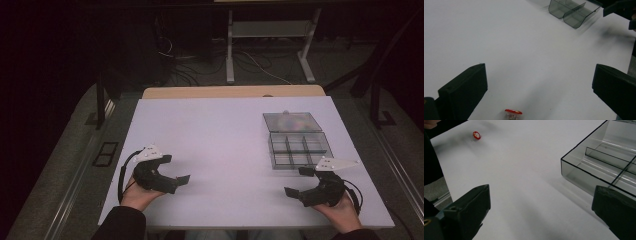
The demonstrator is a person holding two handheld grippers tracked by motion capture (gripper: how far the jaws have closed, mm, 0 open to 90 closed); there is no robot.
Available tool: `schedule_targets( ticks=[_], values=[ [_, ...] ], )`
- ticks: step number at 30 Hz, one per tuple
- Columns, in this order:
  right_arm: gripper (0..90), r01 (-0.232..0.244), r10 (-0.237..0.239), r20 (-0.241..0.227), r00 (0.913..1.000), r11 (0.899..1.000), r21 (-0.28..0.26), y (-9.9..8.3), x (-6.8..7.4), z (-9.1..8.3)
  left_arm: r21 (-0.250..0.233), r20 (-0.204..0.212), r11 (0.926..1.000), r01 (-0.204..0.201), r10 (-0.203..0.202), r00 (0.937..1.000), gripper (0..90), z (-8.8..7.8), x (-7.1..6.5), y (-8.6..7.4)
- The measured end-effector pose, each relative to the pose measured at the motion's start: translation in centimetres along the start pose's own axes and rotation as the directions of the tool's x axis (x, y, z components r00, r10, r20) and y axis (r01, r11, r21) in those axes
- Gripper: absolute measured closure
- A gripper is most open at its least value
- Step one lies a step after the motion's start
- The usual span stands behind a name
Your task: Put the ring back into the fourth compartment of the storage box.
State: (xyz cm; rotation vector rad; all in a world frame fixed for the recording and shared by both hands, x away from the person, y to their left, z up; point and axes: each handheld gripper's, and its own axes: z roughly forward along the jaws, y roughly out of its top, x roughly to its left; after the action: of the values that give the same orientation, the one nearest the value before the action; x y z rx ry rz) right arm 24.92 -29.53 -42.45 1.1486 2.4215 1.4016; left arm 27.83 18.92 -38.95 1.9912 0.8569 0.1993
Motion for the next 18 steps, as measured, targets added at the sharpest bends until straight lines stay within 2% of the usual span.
schedule_targets(
  ticks=[11, 18],
  values=[
    [1.4, 0.003, -0.003, 0.000, 1.0000, 1.000, 0.006, 0.0, 0.0, 0.0, 0.053, -0.017, 0.9986, 0.005, -0.004, 0.9998, 0.0, 0.3, 1.0, -0.5],
    [1.4, 0.003, -0.003, -0.001, 1.0000, 1.000, 0.012, 0.0, 0.1, 0.1, 0.102, -0.015, 0.9948, 0.001, 0.000, 0.9999, 0.0, 0.9, 1.4, -0.8]
  ],
)
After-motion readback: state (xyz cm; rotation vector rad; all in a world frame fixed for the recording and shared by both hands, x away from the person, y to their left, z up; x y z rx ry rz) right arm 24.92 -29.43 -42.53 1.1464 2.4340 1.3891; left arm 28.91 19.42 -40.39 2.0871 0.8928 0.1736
